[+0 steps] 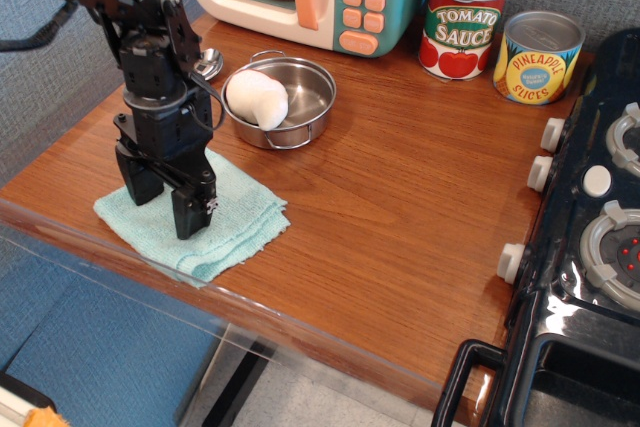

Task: PLACE THE BLUE CLOTH AT THE RIGHT SIDE CORNER CLOSE TO THE STOVE.

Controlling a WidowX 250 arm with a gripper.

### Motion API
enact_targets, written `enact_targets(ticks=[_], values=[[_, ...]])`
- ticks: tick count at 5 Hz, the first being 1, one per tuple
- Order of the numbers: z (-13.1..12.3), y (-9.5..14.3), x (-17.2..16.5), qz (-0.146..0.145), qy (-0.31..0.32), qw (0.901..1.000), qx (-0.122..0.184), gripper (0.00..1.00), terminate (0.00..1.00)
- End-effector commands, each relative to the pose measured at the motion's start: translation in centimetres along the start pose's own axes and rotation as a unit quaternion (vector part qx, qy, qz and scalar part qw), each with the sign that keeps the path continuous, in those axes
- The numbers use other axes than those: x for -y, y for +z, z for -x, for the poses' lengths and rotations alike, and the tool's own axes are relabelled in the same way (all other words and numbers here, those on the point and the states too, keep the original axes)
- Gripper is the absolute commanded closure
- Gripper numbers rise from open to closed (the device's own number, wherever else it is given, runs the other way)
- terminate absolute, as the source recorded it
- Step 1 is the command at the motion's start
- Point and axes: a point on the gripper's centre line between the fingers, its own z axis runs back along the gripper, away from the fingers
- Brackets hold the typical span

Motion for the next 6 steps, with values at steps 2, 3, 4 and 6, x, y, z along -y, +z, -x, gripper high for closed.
enact_targets(ticks=[2, 3, 4, 6], values=[[-2.3, -1.0, 8.2, 0.023, -0.029, 0.9992, 0.017, 0.0, 0.0], [-3.5, -0.3, 13.0, 0.042, -0.016, 0.9981, 0.041, 0.0, 0.0], [-4.5, 1.3, 16.8, 0.055, -0.022, 0.9966, 0.057, 0.0, 0.0], [-4.7, 2.5, 19.4, 0.052, 0.02, 0.9973, 0.049, 0.0, 0.0]])
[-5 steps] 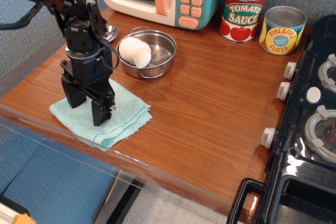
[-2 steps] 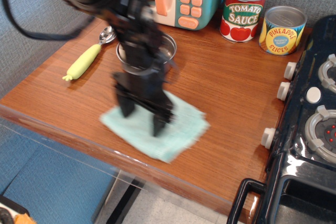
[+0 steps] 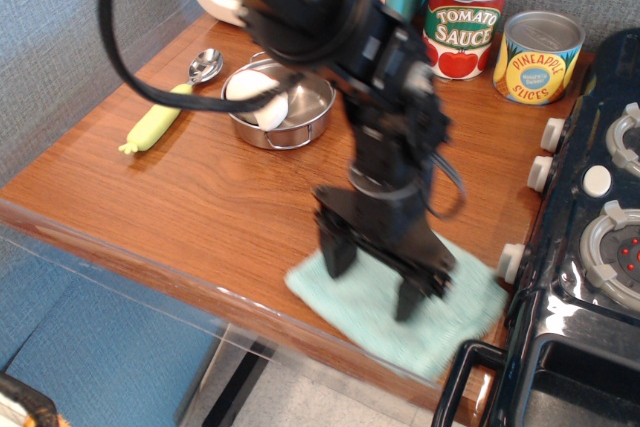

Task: PLACE THE BLUE CLOTH AT THE RIGHT SIDE CORNER CLOSE TO THE STOVE.

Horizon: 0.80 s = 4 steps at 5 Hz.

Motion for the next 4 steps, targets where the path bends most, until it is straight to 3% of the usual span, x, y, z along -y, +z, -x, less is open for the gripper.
enact_targets(ticks=[1, 2, 3, 4], values=[[-1.1, 1.5, -0.8, 0.002, 0.058, 0.9982, 0.014, 0.0, 0.0], [-2.0, 3.2, -1.1, -0.011, 0.055, 0.9977, 0.037, 0.0, 0.0], [-2.4, 6.6, -0.8, -0.027, 0.037, 0.9964, 0.071, 0.0, 0.0], [-2.3, 8.5, -0.8, -0.058, 0.015, 0.9952, 0.077, 0.0, 0.0]])
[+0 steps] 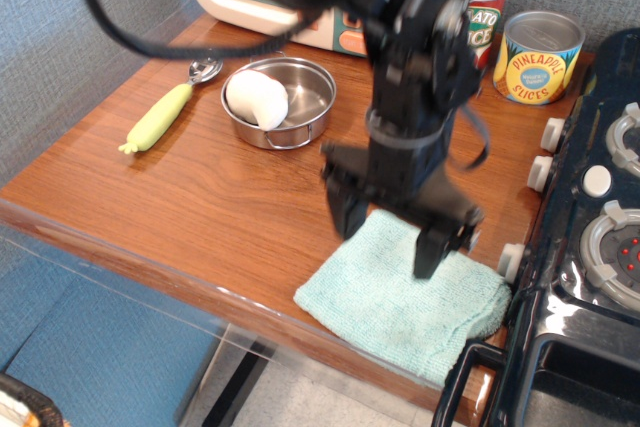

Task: PLACE THE BLUE CLOTH AT THE RIGHT SIDE CORNER CLOSE TO THE STOVE.

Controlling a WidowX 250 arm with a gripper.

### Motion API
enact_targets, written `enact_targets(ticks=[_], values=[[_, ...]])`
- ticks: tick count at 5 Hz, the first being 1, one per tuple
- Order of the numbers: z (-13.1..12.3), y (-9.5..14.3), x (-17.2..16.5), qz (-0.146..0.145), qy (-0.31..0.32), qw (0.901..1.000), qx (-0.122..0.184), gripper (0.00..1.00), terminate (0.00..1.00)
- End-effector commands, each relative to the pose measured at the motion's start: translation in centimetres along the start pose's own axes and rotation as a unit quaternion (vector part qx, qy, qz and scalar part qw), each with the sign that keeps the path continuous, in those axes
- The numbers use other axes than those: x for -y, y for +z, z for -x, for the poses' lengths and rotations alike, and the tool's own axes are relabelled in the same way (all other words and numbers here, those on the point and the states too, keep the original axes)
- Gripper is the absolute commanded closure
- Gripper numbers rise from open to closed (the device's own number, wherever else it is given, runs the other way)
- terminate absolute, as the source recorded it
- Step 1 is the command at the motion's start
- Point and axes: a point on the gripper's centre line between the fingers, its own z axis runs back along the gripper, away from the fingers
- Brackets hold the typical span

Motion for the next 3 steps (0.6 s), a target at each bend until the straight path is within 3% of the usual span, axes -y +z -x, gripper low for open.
enact_targets(ticks=[1, 2, 3], values=[[-0.69, 3.12, -0.57, -0.026, -0.029, 0.9991, 0.017, 0.0, 0.0], [-0.69, 3.12, -0.57, -0.026, -0.029, 0.9991, 0.017, 0.0, 0.0], [-0.69, 3.12, -0.57, -0.026, -0.029, 0.9991, 0.017, 0.0, 1.0]])
